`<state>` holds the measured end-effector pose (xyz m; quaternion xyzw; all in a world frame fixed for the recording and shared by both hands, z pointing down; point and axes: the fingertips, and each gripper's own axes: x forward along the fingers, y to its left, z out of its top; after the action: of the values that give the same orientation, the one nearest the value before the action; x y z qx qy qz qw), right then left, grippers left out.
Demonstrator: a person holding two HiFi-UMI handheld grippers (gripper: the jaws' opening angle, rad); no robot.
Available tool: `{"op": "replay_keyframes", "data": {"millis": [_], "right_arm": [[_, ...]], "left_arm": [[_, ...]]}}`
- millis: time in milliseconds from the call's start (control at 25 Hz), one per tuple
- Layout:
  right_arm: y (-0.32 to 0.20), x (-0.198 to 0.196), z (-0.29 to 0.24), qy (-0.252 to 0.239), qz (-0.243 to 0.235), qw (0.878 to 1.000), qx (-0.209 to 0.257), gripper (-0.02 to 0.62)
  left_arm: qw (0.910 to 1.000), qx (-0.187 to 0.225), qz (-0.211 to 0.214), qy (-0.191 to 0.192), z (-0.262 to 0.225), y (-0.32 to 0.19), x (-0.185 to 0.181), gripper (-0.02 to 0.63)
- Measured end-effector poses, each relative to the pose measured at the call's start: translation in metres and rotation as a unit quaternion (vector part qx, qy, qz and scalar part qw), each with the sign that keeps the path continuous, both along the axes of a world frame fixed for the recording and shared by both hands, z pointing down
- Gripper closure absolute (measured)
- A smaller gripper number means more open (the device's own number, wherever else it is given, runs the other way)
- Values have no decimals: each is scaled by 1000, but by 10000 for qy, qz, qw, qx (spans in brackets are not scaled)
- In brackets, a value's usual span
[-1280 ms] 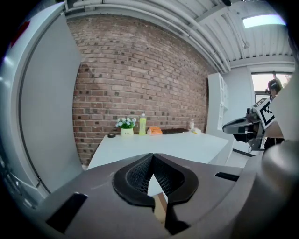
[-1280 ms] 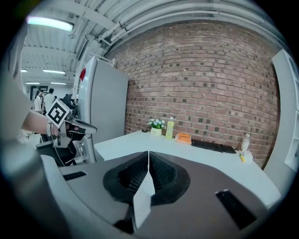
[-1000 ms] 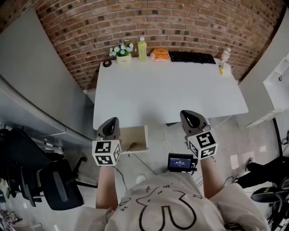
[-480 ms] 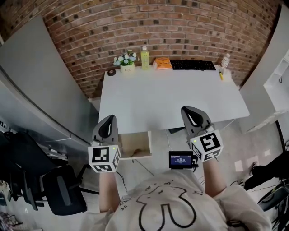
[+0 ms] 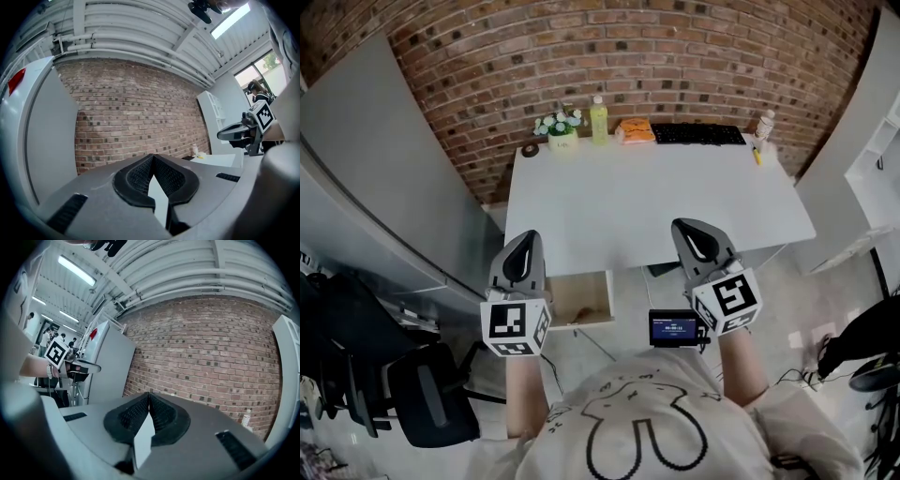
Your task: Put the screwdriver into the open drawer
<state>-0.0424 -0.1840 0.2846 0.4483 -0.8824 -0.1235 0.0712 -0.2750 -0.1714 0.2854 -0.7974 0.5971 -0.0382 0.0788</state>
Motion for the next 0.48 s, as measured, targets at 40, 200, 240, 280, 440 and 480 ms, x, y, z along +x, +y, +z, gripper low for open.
{"op": "replay_keyframes", "data": {"millis": [40, 200, 240, 280, 440, 480], "right_arm": [[0, 0, 1, -6, 5, 10000, -11, 577], [1, 2, 2, 22, -30, 10000, -35, 577], [1, 2, 2, 7, -34, 10000, -42, 577], [1, 2, 1, -16, -36, 10000, -50, 577], [2, 1, 1, -81, -43, 9999, -93, 577], [3, 1, 2, -95, -40, 9999, -106, 577]], "left_arm": [[10000, 3, -1, -7, 0, 0, 0, 595], [10000, 0, -5, -64, 0, 2, 2, 595], [10000, 7, -20, -63, -1, 3, 1, 595], [10000, 16, -43, -51, -2, 3, -1, 595], [9999, 25, -119, 1, -3, 5, -5, 595], [9999, 21, -121, 9, -2, 6, -5, 595]]}}
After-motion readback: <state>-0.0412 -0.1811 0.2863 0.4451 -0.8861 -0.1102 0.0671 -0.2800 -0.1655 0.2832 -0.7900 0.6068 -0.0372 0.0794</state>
